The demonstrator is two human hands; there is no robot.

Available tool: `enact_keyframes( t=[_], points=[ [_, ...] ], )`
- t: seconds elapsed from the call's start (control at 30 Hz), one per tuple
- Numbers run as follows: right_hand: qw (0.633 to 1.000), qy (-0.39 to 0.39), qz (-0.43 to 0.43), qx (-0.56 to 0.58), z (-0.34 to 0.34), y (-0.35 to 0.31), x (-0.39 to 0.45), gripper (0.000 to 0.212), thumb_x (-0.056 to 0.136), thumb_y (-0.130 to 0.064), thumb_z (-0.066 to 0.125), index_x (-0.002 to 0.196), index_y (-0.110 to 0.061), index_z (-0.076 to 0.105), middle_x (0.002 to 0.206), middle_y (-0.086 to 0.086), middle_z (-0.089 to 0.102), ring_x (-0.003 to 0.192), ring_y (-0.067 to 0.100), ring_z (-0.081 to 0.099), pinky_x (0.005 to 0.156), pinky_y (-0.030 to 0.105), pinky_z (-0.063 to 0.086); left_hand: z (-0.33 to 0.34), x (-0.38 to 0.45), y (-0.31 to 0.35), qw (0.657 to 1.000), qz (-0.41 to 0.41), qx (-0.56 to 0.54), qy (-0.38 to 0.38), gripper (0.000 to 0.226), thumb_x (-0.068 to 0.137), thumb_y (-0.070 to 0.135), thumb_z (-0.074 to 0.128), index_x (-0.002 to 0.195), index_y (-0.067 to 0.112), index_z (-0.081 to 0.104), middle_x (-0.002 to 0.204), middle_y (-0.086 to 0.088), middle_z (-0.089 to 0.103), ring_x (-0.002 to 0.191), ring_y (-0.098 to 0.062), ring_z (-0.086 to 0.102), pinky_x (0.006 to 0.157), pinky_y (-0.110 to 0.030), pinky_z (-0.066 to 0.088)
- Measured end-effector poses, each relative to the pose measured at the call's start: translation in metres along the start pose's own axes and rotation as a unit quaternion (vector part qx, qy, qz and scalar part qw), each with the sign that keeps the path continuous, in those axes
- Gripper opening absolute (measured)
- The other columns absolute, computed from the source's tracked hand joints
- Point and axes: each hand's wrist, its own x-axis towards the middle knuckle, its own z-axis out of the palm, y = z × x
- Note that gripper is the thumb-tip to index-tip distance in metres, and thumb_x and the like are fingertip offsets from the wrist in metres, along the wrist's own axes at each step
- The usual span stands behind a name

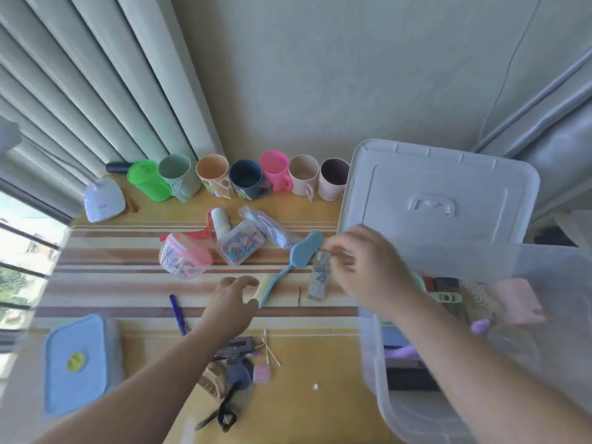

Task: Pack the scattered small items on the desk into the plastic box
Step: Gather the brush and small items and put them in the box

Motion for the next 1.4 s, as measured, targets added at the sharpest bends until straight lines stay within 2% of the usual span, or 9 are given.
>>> enact_keyframes(
  t=[0.17, 0.4, 0.53, 0.6, 0.8, 0.93, 1.1, 1.23, 1.4],
  points=[
    [0.971, -0.193, 0.08, -0.118, 0.114, 0.006, 0.073, 0.034, 0.095, -0.022, 0.059, 0.127, -0.03, 0.061, 0.129, -0.004, 0.046, 0.116, 0.025, 0.052, 0.085, 0.045, 0.056, 0.025, 0.048, -0.006, 0.991, 0.057, 0.114, -0.05, 0.053, 0.096, 0.035, 0.056, 0.144, 0.052, 0.045, 0.159, -0.002, 0.029, 0.132, -0.033, 0.048, 0.106, -0.047, 0.048],
    [0.928, -0.257, 0.115, -0.243, 0.161, 0.06, 0.091, 0.092, 0.084, -0.001, 0.07, 0.154, -0.042, 0.026, 0.157, -0.003, 0.038, 0.132, 0.037, 0.04, 0.091, 0.049, 0.053, 0.056, 0.076, -0.021, 0.97, 0.11, 0.209, -0.063, 0.056, 0.095, 0.019, 0.053, 0.145, 0.044, 0.046, 0.157, -0.003, 0.026, 0.131, -0.034, 0.037, 0.104, -0.044, 0.046],
    [0.924, -0.207, 0.121, -0.299, 0.162, 0.064, 0.08, 0.085, 0.082, -0.003, 0.075, 0.147, -0.039, 0.032, 0.129, -0.004, 0.06, 0.121, 0.031, 0.044, 0.086, 0.045, 0.039, 0.047, 0.077, -0.035, 0.989, 0.098, 0.109, -0.032, 0.041, 0.094, 0.013, 0.053, 0.125, 0.035, 0.065, 0.137, 0.002, 0.046, 0.112, -0.025, 0.054, 0.087, -0.04, 0.055],
    [0.918, -0.203, 0.122, -0.32, 0.156, 0.061, 0.076, 0.058, 0.086, -0.009, 0.073, 0.132, -0.034, 0.047, 0.118, -0.005, 0.058, 0.118, 0.029, 0.042, 0.084, 0.044, 0.033, 0.036, 0.073, -0.036, 0.993, 0.093, 0.065, -0.019, 0.04, 0.092, 0.012, 0.054, 0.122, 0.037, 0.063, 0.132, 0.005, 0.05, 0.1, -0.02, 0.058, 0.077, -0.038, 0.057],
    [0.94, -0.224, 0.133, -0.219, 0.137, 0.042, 0.073, 0.018, 0.091, -0.011, 0.064, 0.092, -0.029, 0.06, 0.095, -0.003, 0.052, 0.086, 0.028, 0.058, 0.071, 0.04, 0.049, -0.007, 0.047, -0.036, 0.995, 0.019, -0.095, 0.021, 0.056, 0.094, 0.011, 0.051, 0.138, 0.045, 0.045, 0.111, 0.0, 0.06, 0.078, -0.023, 0.064, 0.06, -0.038, 0.054],
    [0.989, -0.097, 0.105, -0.023, 0.087, 0.009, 0.06, 0.013, 0.088, -0.019, 0.07, 0.091, -0.022, 0.058, 0.088, -0.006, 0.055, 0.082, 0.021, 0.055, 0.068, 0.037, 0.047, -0.031, 0.033, -0.04, 0.954, -0.058, -0.278, 0.094, 0.045, 0.083, 0.022, 0.05, 0.119, 0.04, 0.069, 0.083, -0.009, 0.064, 0.074, -0.031, 0.055, 0.065, -0.037, 0.043],
    [0.992, -0.023, 0.058, 0.108, -0.027, 0.002, -0.004, 0.02, 0.086, -0.022, 0.079, 0.105, -0.022, 0.073, 0.09, -0.008, 0.067, 0.084, 0.012, 0.061, 0.073, 0.026, 0.05, -0.044, -0.015, 0.027, 0.902, 0.018, -0.418, 0.102, 0.027, 0.082, 0.034, 0.06, 0.091, 0.013, 0.074, 0.066, -0.01, 0.042, 0.062, -0.022, 0.036, 0.055, -0.035, 0.03],
    [0.994, -0.025, 0.106, 0.024, -0.103, 0.065, -0.067, 0.017, 0.086, -0.021, 0.079, 0.103, -0.024, 0.077, 0.089, -0.006, 0.069, 0.084, 0.012, 0.062, 0.08, 0.032, 0.05, -0.012, -0.046, 0.112, 0.934, 0.112, -0.336, 0.052, 0.024, 0.09, 0.048, 0.066, 0.106, 0.032, 0.075, 0.064, 0.008, 0.055, 0.06, -0.016, 0.052, 0.06, -0.035, 0.046],
    [0.972, -0.116, 0.181, -0.093, -0.176, 0.158, -0.151, 0.018, 0.084, -0.028, 0.078, 0.101, -0.035, 0.076, 0.09, -0.019, 0.063, 0.085, 0.009, 0.059, 0.076, 0.033, 0.049, 0.075, -0.076, 0.21, 0.946, 0.293, -0.135, 0.023, 0.015, 0.099, 0.035, 0.065, 0.113, 0.035, 0.07, 0.103, 0.013, 0.066, 0.095, -0.006, 0.062, 0.083, -0.027, 0.048]
  ],
)
